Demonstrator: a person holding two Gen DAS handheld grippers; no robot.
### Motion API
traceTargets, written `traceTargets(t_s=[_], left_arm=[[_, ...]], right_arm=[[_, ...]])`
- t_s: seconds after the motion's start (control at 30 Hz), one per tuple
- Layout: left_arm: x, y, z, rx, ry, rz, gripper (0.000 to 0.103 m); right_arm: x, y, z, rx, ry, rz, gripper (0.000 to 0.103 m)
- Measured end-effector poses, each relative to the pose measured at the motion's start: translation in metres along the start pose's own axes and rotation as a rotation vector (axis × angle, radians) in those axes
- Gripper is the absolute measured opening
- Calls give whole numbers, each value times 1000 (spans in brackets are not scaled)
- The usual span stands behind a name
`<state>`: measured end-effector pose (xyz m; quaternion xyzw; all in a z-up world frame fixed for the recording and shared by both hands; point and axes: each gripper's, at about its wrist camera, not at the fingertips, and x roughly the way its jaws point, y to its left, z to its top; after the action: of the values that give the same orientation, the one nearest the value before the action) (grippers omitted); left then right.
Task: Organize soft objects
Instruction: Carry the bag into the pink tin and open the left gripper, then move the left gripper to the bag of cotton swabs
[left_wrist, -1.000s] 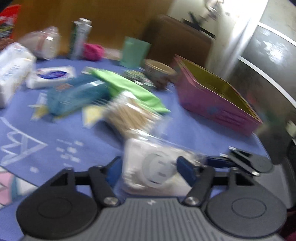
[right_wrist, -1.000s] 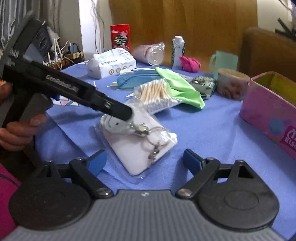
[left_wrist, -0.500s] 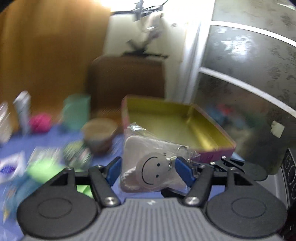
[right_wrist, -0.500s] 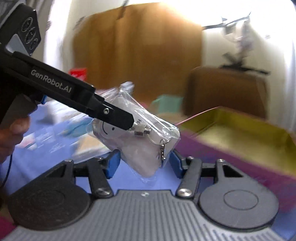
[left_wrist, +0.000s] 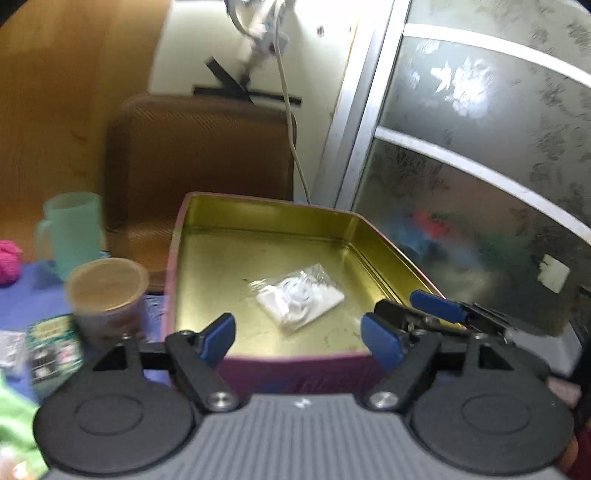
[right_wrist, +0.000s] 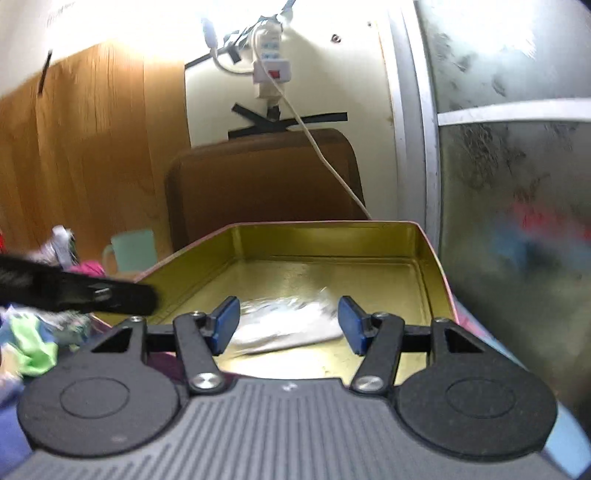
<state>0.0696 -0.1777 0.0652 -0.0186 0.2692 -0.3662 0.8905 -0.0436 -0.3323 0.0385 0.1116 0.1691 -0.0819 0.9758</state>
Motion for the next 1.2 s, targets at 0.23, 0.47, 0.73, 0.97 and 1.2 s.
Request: traceTargets(t_s=[0.23,0.47,0.73,0.97,1.2], left_arm=[[-100,61,-55,-86,-38,94,81],[-168,139,-102,-338,-48,222,81],[-164,169,-109,-436,-7,171,81],[-157,163,-118,-390,24,152,81],[-145,152,-115,-384,61,133,73]], right_arm=[[1,49,-2,-17,42,250,61],[13,147,-30,-129,229,538,61],[34,204,-52,-223,360,585,63],[0,212,-64,-219,402,691,37],[3,208,-67,-209,400,655,66]])
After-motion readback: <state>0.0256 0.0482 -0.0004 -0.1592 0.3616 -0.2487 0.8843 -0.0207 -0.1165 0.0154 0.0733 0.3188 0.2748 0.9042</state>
